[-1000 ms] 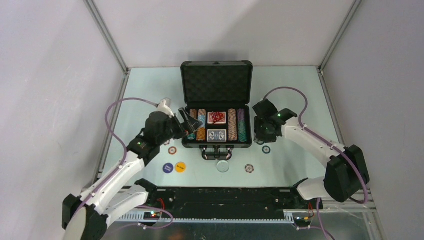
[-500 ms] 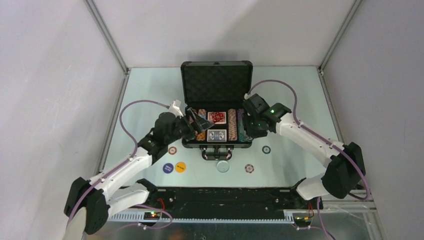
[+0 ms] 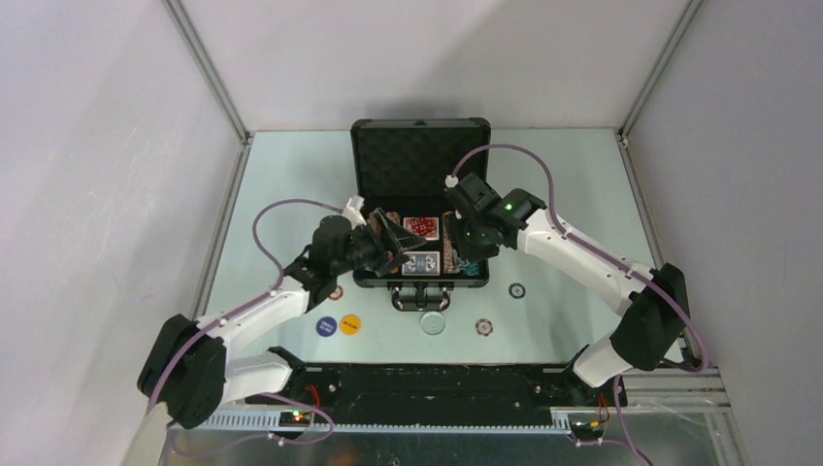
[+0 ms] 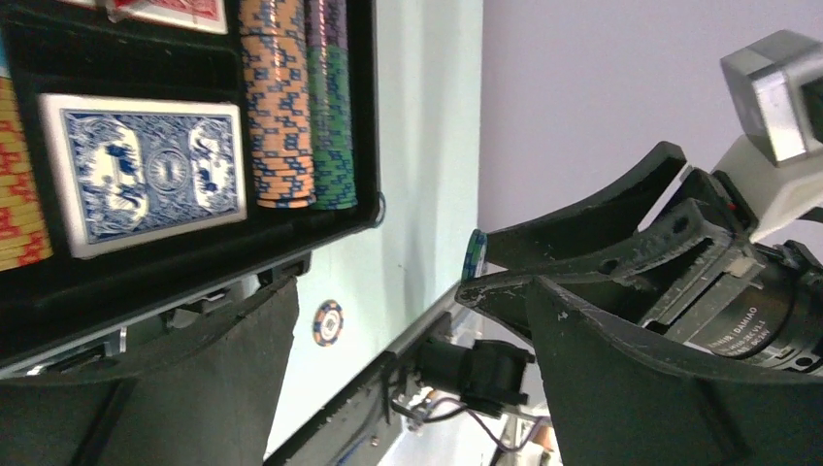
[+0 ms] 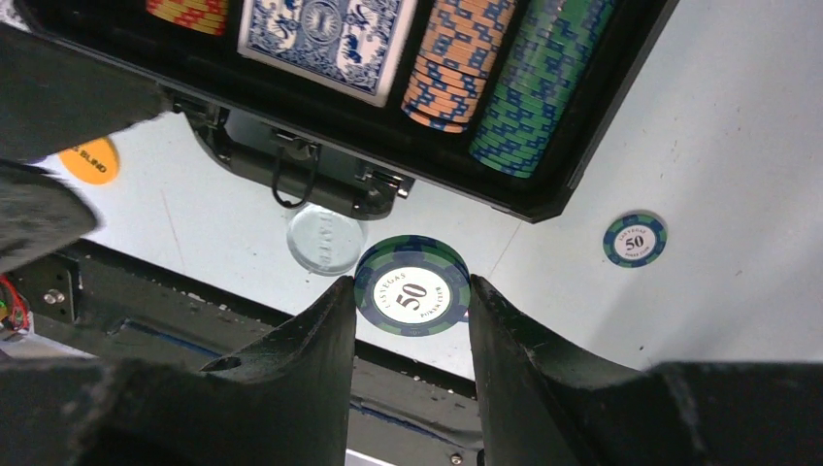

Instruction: Pack up texas hold em set

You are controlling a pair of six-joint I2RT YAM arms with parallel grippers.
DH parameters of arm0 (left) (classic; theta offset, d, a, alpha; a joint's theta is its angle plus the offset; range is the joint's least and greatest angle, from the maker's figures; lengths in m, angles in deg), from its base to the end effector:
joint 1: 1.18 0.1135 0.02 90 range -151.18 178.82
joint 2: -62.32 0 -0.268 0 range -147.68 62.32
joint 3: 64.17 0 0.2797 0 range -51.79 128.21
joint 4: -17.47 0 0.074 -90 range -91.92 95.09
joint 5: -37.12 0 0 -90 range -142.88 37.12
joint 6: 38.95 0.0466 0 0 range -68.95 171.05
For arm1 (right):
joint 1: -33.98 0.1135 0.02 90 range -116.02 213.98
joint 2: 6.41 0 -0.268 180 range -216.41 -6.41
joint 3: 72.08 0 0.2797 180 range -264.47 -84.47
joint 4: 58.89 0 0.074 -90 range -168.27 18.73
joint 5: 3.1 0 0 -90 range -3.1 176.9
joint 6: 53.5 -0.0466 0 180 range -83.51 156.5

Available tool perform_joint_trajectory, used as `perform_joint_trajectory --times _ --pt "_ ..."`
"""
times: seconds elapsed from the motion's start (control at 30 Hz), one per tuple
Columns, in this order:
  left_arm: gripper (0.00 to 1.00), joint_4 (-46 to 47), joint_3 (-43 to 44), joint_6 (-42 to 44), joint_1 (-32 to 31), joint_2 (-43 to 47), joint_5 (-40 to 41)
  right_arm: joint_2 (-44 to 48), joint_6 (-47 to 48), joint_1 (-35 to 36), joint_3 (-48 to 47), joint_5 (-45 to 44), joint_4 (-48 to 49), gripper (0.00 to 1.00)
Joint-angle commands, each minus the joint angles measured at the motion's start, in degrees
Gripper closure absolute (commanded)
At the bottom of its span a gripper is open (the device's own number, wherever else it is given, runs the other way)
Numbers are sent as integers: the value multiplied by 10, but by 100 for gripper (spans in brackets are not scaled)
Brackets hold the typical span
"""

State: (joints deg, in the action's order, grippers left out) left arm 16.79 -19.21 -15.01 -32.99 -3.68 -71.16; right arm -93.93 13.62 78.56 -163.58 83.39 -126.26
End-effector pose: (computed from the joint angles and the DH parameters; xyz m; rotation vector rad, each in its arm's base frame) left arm 0.2319 -0.1610 0.2142 -0.4199 2.1810 -1.3621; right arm 0.2452 0.2376 0.2929 -0.4904 2.6629 0.2866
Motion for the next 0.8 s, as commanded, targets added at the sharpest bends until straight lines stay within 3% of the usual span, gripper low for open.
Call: perform_joint_trajectory --times 0.0,0.77 --pt "9 73 -4 -41 -5 -25 -53 -9 18 12 -54 9 -24 64" --pt "18 302 -36 -143 -30 -124 -133 -20 37 34 -97 61 -36 64"
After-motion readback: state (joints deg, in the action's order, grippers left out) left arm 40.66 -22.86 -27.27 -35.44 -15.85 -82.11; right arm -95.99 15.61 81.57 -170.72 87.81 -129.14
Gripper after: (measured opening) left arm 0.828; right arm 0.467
